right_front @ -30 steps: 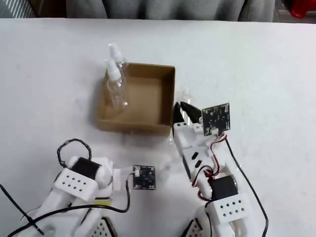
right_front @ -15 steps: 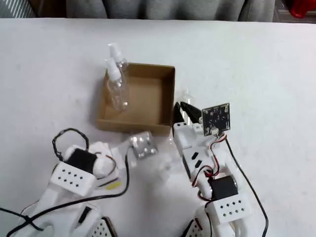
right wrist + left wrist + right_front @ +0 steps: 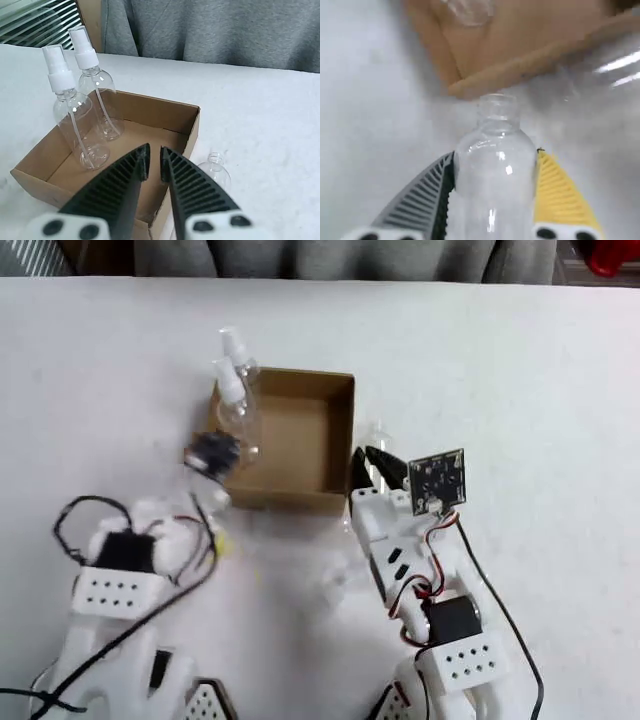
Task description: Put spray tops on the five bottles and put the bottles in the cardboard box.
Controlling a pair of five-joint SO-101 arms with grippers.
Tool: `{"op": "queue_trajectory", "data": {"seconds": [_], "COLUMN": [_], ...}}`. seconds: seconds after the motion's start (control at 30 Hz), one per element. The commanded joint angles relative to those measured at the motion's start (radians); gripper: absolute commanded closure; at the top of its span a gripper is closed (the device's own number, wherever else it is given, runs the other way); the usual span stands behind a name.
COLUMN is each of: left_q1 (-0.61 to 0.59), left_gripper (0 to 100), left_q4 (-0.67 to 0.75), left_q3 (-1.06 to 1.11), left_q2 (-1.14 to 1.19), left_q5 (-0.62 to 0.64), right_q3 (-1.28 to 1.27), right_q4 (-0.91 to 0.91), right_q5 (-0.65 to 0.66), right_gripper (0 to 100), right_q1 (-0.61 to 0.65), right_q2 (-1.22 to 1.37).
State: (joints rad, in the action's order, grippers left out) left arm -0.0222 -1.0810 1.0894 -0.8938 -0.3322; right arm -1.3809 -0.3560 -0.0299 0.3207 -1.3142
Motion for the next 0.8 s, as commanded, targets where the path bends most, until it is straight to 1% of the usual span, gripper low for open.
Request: {"op": "queue_trajectory", "data": {"seconds": [0.0,0.1,0.2,0.3,0.37,0.5,0.63,0.77], "left_q1": [-0.143,-0.231,-0.275,-0.297,-0.311,-0.315,-0.315,-0.315], "left_gripper": [95,94,94,95,95,95,95,95], "left_q4": [0.109,0.127,0.144,0.161,0.181,0.219,0.224,0.226], "left_q3": [-0.015,-0.017,-0.029,-0.026,-0.023,0.008,0.011,0.011], "left_q2": [-0.008,-0.012,-0.007,-0.005,-0.005,-0.01,-0.01,-0.01], "left_q5": [0.115,0.166,0.183,0.18,0.183,0.183,0.183,0.183], "right_q3": [0.035,0.06,0.161,0.368,0.503,0.6,0.594,0.597], "right_q4": [-0.024,-0.127,-0.32,-0.591,-0.728,-0.852,-0.908,-0.986], "right_q5": [0.06,0.17,0.253,0.377,0.437,0.453,0.546,0.592], "right_gripper": [97.8,97.8,97.5,97.5,97.8,97.8,97.9,97.9], "right_q1": [0.044,0.119,0.162,0.11,0.064,0.064,0.062,0.056], "right_q2": [-0.002,-0.01,-0.01,-0.01,-0.001,-0.001,0.004,0.077]}}
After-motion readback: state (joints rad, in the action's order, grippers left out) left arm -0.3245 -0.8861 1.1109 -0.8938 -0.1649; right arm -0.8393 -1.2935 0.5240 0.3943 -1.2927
